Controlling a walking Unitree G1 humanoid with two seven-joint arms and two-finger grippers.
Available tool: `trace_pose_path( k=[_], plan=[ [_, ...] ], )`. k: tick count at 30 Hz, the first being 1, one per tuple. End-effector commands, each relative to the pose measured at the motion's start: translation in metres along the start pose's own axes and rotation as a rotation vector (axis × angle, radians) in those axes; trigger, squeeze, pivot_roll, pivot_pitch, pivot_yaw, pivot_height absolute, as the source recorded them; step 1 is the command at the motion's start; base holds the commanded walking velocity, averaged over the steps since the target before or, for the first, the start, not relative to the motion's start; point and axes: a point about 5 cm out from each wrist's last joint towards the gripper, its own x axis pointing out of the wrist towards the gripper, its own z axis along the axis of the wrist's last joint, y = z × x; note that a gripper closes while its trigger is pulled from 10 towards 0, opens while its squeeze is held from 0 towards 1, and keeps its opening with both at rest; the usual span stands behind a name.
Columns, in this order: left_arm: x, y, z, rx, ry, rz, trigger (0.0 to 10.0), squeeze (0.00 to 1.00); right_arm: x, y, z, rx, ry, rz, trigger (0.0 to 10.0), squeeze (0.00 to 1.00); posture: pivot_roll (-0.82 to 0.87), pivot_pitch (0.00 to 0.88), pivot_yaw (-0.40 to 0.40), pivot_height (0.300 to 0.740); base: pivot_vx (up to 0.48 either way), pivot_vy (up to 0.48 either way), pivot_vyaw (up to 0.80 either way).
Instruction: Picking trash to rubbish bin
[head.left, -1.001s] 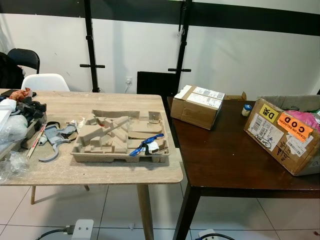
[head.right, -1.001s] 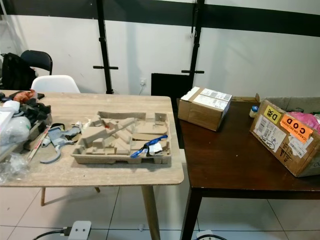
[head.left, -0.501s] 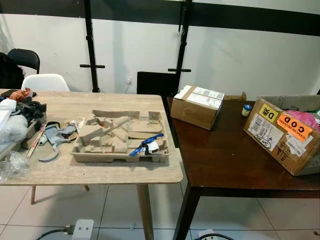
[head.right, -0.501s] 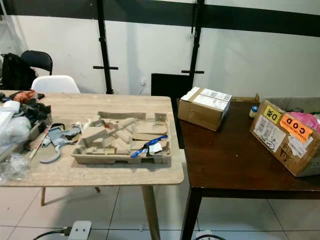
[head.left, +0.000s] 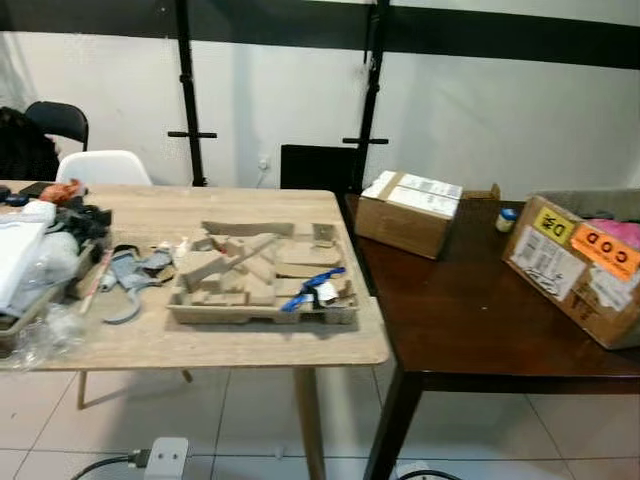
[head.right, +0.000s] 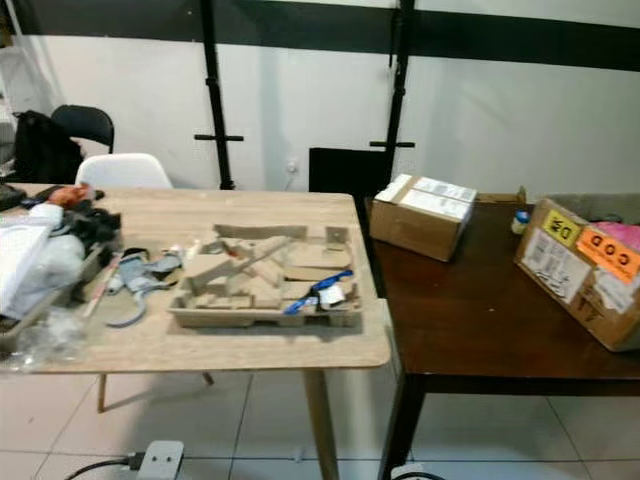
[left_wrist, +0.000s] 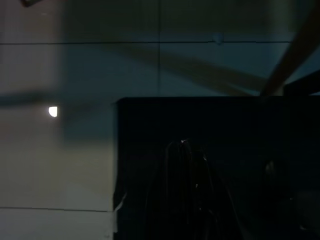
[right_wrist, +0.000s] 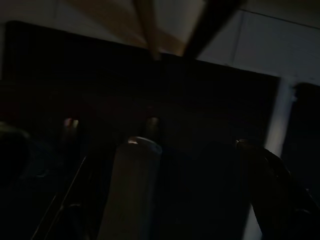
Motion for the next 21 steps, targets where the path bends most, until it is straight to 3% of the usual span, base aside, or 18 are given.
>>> trace_pose_path(
  k=[1,17,21],
  plan=[
    [-0.0007,0.0031,-0.0017,0.015,0.012,0.004,10.0,0.00,-0.0009,-0.0033,-0.0030,0.010,0.003,-0.010,10.0,0.00,0.11,0.000,-0.044,0.740,0.000,0.311,0.00],
    [-0.0007,0.0047,-0.0017,0.025,0.017,0.006,10.0,0.00,-0.0009,-0.0034,-0.0024,0.010,0.001,-0.009,10.0,0.00,0.11,0.000,-0.043,0.740,0.000,0.312,0.00],
    [-0.0003,0.0034,-0.0004,0.055,0.017,-0.005,10.0,0.00,-0.0011,-0.0038,-0.0032,0.011,0.002,-0.010,10.0,0.00,0.11,0.000,-0.043,0.740,0.000,0.000,0.00]
  ],
)
